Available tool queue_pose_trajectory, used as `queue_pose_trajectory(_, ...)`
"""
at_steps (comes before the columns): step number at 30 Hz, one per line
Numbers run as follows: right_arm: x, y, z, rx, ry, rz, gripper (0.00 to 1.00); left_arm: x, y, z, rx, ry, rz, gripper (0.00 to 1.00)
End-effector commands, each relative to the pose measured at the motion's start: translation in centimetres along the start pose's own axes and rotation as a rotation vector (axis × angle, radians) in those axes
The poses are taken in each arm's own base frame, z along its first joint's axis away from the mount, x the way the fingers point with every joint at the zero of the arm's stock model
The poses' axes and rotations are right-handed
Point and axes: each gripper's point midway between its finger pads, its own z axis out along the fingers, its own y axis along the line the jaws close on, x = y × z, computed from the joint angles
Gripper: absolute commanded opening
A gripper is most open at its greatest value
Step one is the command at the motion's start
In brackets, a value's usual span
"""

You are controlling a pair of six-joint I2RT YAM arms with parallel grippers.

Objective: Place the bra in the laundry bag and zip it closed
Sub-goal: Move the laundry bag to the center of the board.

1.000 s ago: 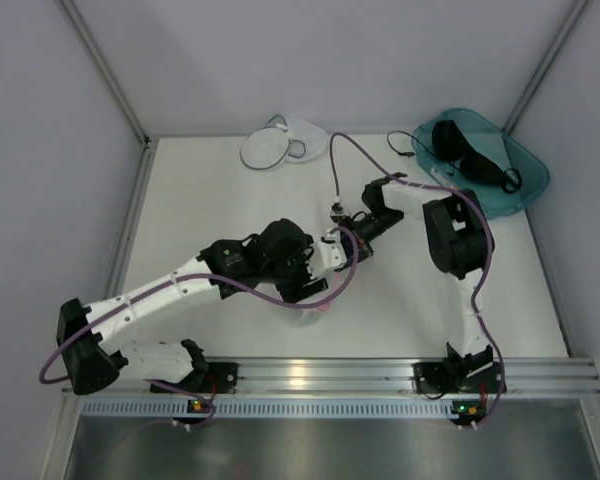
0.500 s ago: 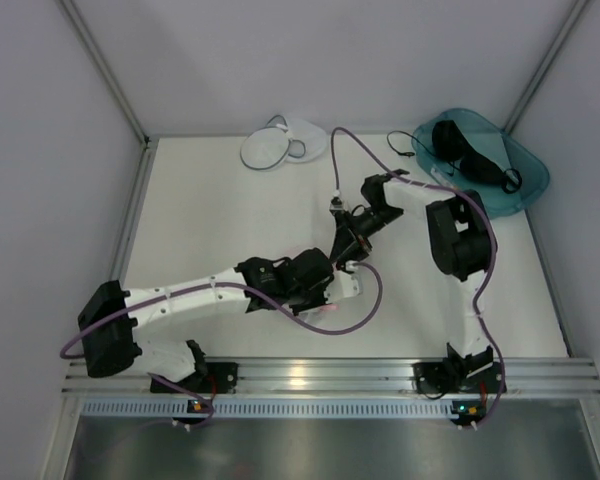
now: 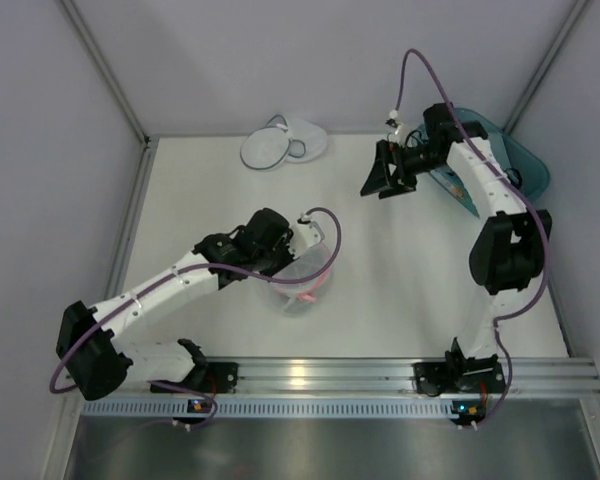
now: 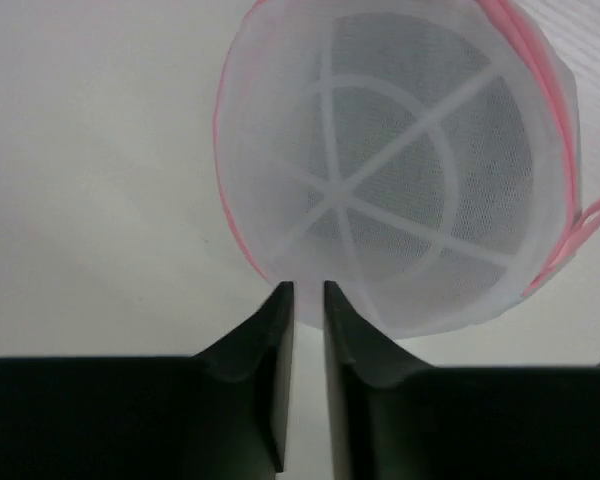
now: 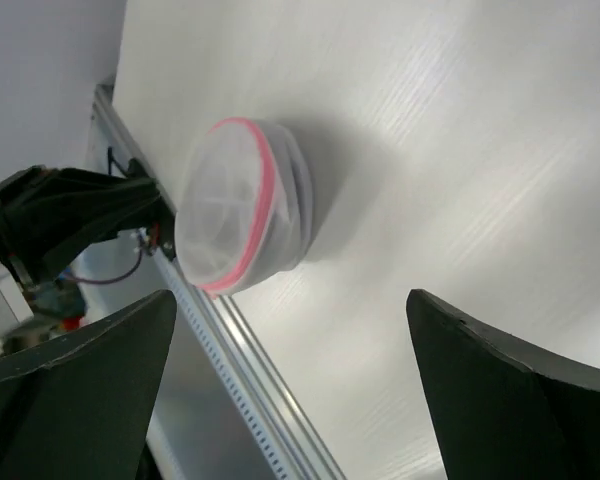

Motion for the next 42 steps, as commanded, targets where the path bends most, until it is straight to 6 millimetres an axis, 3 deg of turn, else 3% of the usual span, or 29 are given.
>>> queue_pose_trajectory(1, -2.4, 1.0, -3.8, 0.170, -0.128, -0.150, 0.99, -3.0, -0.2, -2.8, 0.076, -0.127, -0.064, 0.29)
queue_pose_trajectory(2, -2.3, 1.5, -4.7, 0.188, -0.152, -0.164, 0.99, -3.9, -1.5, -3.4, 0.154, -0.170, -0.071, 0.66)
queue_pose_trajectory(3, -2.6, 1.3, -5.5, 0.220, -0.180, -0.175, 0.99, -4.6, -1.9, -3.8, 0.177, -0.191, -0.104, 0.96)
queue_pose_trajectory(6, -2.9, 2.0, -7.7, 0.313, -0.269, -0.243, 0.99, -6.1, -2.5, -3.8, 0.226, -0.204, -0.149, 0.99)
queue_pose_trajectory(7, -2.9, 3.1, -9.0, 0.340, -0.313, -0.279, 0.99, -6.6, -2.5, -3.8, 0.225, -0.211, -0.147, 0.98)
queue_pose_trajectory(9, -2.2, 2.7, -9.5, 0.385, -0.324, -0.290, 0.99, -6.9, -2.6, -2.9, 0.200, -0.180, -0.133, 0.98)
queue_pose_trajectory(13, -1.2, 2.9, -10.8, 0.436, -0.345, -0.310, 0.99, -7.4, -5.1, -1.0, 0.191, -0.116, -0.080, 0.98)
queue_pose_trajectory(15, -0.7, 2.3, -10.7, 0.437, -0.341, -0.284, 0.99, -6.9, -6.3, 0.4, 0.183, -0.062, -0.056, 0.98)
queue_pose_trajectory(16, -0.5, 2.2, -10.6, 0.434, -0.341, -0.271, 1.00, -6.5, -5.8, 1.1, 0.122, -0.031, -0.047, 0.99)
queue_pose_trajectory(18, -0.1, 1.9, -10.6, 0.439, -0.343, -0.264, 0.99, -6.0, -7.2, 1.9, 0.117, 0.001, -0.014, 0.99)
queue_pose_trajectory(23, -0.1, 1.7, -11.0, 0.457, -0.349, -0.260, 0.99, -1.5, -7.4, 5.9, 0.008, 0.199, 0.031, 0.95)
queue_pose_trajectory(25, -0.3, 1.6, -11.3, 0.472, -0.354, -0.266, 0.99, 0.4, -6.5, 6.5, 0.002, 0.253, 0.024, 0.90)
queue_pose_trajectory(29, -0.9, 0.8, -12.0, 0.532, -0.374, -0.287, 0.99, 3.6, -1.5, 7.2, -0.034, 0.319, -0.058, 0.70)
queue_pose_trajectory(30, -1.2, 0.3, -12.4, 0.569, -0.385, -0.286, 1.00, 4.5, -0.4, 7.2, -0.039, 0.336, -0.045, 0.61)
queue_pose_trajectory(31, -1.6, 0.3, -12.6, 0.579, -0.402, -0.299, 0.99, 5.3, 1.6, 7.3, -0.069, 0.334, -0.077, 0.56)
queue_pose_trajectory(33, -2.1, -0.2, -13.2, 0.604, -0.436, -0.290, 0.99, 6.5, 3.6, 7.1, -0.075, 0.321, -0.036, 0.46)
queue_pose_trajectory(34, -2.8, -0.1, -13.5, 0.601, -0.476, -0.277, 0.99, 6.9, 5.6, 7.3, -0.104, 0.293, -0.062, 0.44)
queue_pose_trajectory(36, -3.3, -0.6, -14.5, 0.623, -0.514, -0.244, 1.00, 7.8, 7.5, 7.3, -0.096, 0.273, -0.022, 0.43)
queue_pose_trajectory(39, -3.5, -0.4, -14.5, 0.567, -0.514, -0.241, 0.99, 9.2, 12.0, 8.2, -0.142, 0.260, -0.029, 0.41)
queue_pose_trajectory(40, -3.5, -0.4, -14.4, 0.545, -0.510, -0.242, 0.99, 10.0, 13.7, 8.3, -0.159, 0.259, -0.057, 0.36)
queue_pose_trajectory(42, -3.3, -0.5, -14.2, 0.503, -0.503, -0.234, 0.99, 9.7, 17.2, 8.9, -0.210, 0.232, -0.063, 0.27)
